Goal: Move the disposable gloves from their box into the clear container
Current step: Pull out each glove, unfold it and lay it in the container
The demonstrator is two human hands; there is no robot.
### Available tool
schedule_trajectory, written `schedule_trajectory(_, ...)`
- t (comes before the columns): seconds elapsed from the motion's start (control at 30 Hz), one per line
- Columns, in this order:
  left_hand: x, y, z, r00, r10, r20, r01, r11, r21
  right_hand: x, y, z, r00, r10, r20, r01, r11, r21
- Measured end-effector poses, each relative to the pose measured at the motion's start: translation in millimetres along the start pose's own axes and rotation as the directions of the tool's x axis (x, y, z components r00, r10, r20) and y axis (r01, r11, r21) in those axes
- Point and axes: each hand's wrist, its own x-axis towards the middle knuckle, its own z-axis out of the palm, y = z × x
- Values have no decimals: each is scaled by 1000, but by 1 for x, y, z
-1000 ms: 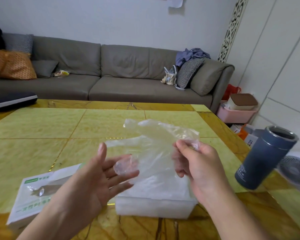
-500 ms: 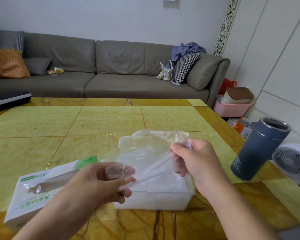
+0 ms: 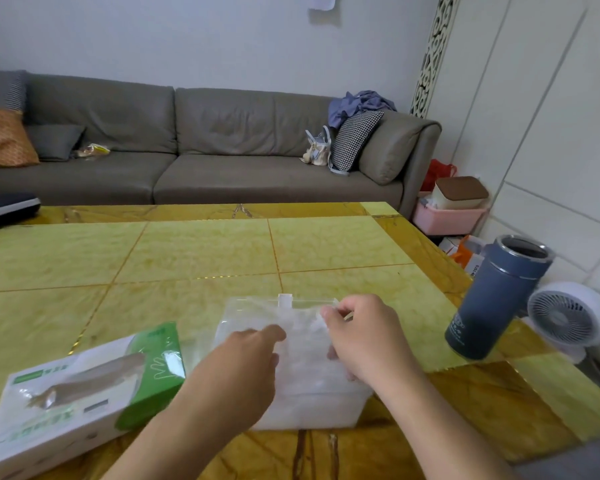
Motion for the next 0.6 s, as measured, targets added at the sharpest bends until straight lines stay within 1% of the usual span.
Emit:
schedule_trajectory(0.03,3,-1,1,997,-19,76,18,1000,15,3,3,1,1000,-10,-30,9,999,-34)
schedule_trajectory(0.1,7,-2,-1,984,-39,174,32,999,40,8,8,4,997,-46,-62,36,988,-153)
schedule_trajectory(0.17,11,-2,-8,969,-53,239,47,998,34,12,11,6,995,-71,-66,52,964,-262)
schedule_trajectory(0.3,16,-1,-15,930,-82,357,77,997,27,14,11,0,993,-99,-59,66,906,-417)
schedule_trajectory(0.4,22,-1,-16,909,-114,401,108,993,37,13,8,-5,995,-93,-47,54,851,-523)
schedule_trajectory(0.5,27,2,-14,898,-133,419,122,991,53,9,4,-6,995,-76,-58,30,824,-566)
schedule_trajectory(0.57,30,3,-11,893,-137,429,120,991,67,5,-3,-8,990,-114,-84,48,829,-557)
schedule_trajectory(0.6,31,3,-10,890,-140,435,118,990,78,1,-8,-10,982,-166,-96,87,833,-547)
